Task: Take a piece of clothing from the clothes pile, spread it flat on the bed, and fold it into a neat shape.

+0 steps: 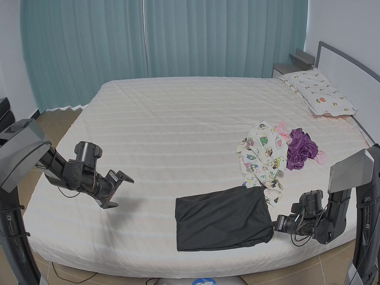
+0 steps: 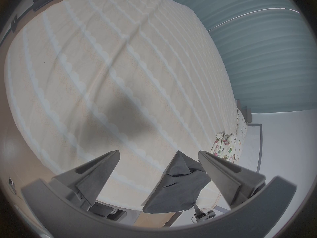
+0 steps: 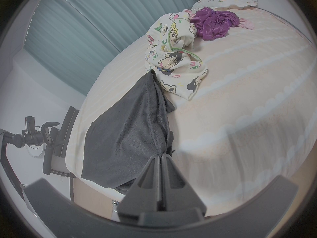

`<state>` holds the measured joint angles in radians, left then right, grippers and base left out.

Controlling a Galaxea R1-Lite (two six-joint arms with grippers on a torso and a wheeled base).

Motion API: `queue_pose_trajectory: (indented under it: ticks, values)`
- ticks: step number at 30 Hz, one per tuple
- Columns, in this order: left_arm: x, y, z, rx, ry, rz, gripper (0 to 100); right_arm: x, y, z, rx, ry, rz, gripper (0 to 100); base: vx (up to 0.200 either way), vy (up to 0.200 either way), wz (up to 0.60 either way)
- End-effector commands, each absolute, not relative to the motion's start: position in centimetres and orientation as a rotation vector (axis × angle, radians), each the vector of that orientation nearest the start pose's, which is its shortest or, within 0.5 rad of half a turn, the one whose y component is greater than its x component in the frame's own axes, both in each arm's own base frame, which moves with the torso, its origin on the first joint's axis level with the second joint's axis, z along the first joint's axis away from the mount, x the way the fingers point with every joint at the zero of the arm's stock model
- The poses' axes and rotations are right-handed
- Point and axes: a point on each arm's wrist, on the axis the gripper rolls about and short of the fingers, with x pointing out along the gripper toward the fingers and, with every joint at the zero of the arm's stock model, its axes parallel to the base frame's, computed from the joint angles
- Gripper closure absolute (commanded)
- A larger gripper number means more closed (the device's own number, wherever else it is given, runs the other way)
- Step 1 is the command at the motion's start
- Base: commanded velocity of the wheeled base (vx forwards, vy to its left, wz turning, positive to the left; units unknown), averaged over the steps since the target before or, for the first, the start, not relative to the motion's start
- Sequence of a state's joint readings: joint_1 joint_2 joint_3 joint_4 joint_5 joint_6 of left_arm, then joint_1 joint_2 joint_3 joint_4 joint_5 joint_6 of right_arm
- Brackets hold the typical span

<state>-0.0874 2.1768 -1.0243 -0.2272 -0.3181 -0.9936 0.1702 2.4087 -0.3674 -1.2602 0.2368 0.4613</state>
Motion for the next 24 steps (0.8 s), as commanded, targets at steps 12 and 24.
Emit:
queue_pose_trajectory:
  ticks: [12, 24]
  values:
    - [36.9, -3.9, 3.6, -1.014, 1.045, 0.118, 0, 26.6, 4.0, -6.1, 0.403, 0.908, 0.221, 0, 0.0, 0.0, 0.0]
    - [37.0, -3.9, 3.6, -1.013, 1.043, 0.118, 0, 27.3, 4.1, -5.3, 0.534, 0.827, 0.196, 0, 0.0, 0.0, 0.0]
